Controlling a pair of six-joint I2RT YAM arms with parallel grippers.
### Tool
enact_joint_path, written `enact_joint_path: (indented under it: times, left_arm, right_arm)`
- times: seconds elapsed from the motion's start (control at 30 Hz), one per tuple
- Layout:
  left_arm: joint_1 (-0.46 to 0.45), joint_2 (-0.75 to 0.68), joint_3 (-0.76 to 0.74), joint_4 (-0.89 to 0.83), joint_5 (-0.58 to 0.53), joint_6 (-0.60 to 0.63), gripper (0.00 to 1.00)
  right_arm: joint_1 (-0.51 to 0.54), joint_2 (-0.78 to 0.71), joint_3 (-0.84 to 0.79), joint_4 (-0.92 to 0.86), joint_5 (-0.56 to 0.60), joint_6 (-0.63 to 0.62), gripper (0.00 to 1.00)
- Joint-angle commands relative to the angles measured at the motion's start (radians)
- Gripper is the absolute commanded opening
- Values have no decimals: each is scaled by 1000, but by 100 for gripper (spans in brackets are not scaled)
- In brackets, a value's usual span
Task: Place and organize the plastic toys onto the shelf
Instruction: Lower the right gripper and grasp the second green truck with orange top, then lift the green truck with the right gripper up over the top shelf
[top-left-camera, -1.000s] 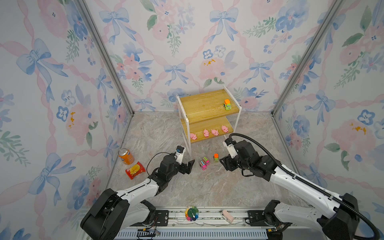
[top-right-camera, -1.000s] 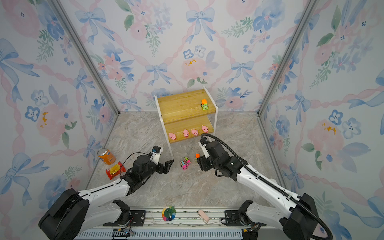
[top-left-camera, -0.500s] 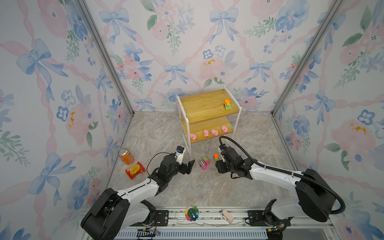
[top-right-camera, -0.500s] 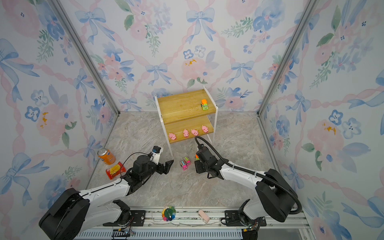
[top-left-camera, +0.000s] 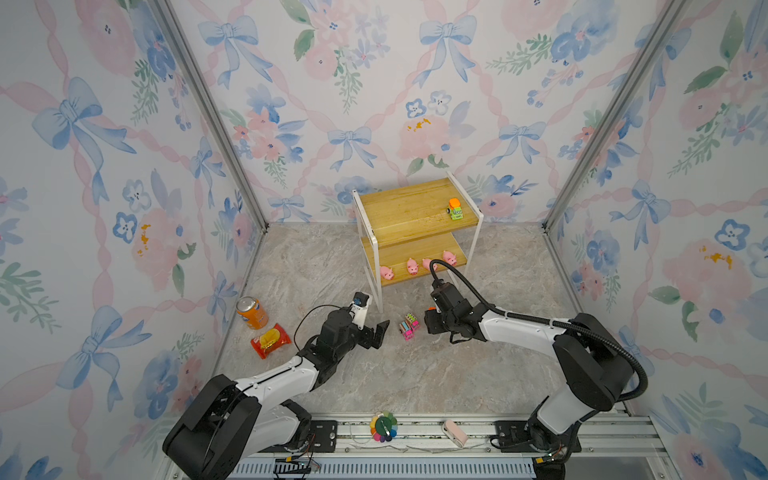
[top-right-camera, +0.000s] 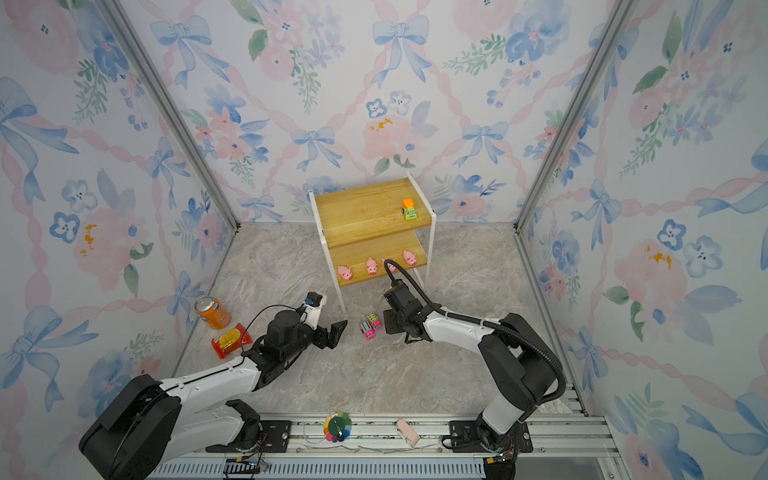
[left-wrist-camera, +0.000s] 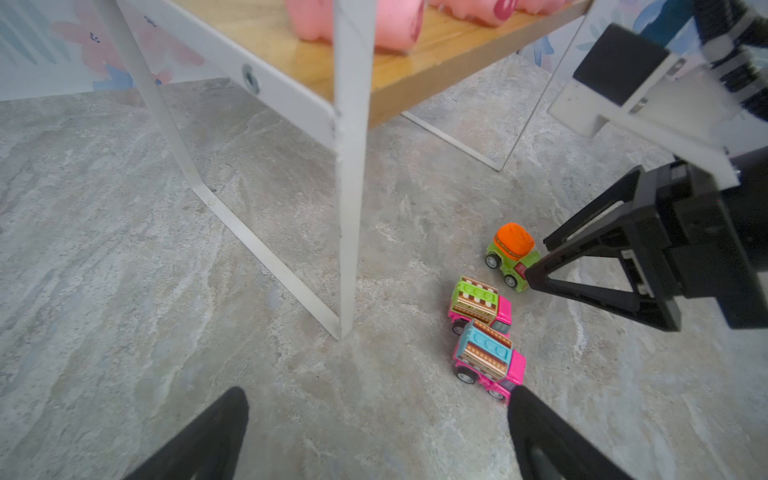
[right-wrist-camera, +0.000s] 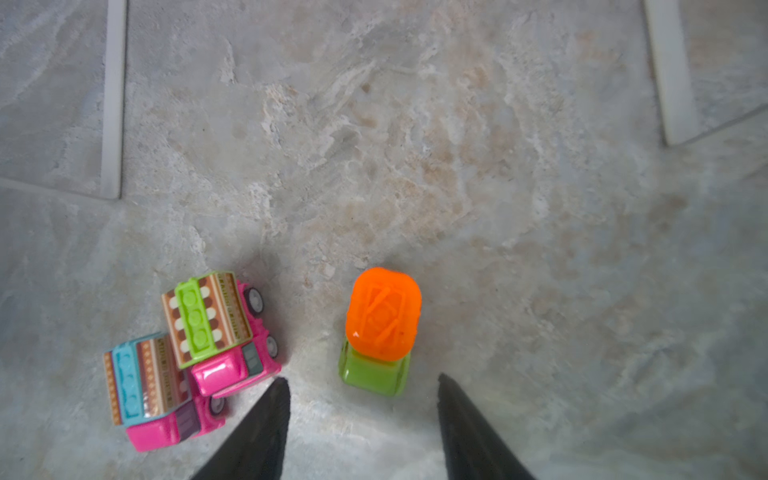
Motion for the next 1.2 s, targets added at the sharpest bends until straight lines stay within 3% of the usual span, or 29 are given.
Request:
enact_joint_path:
  times: [0.0, 0.57, 0.77, 0.97, 1.17]
  left_arm:
    - [-8, 8, 1, -6, -10, 1, 98]
    - [-9, 23, 2, -6, -12, 1, 98]
    - [-8, 17, 0, -6, -13, 0, 98]
    - [-8, 15, -2, -7, -14, 1, 98]
    - [-8, 3, -7, -6, -13, 4, 98]
  right_arm:
    - [-12, 38, 18, 15, 4, 4, 59]
    - [-22, 137, 67, 46, -7, -9, 49]
    - [-22, 140, 62, 42, 14, -9, 40]
    - [-21, 106, 41, 36, 14, -20, 30]
    - [-16, 12, 37, -49, -66, -42, 29]
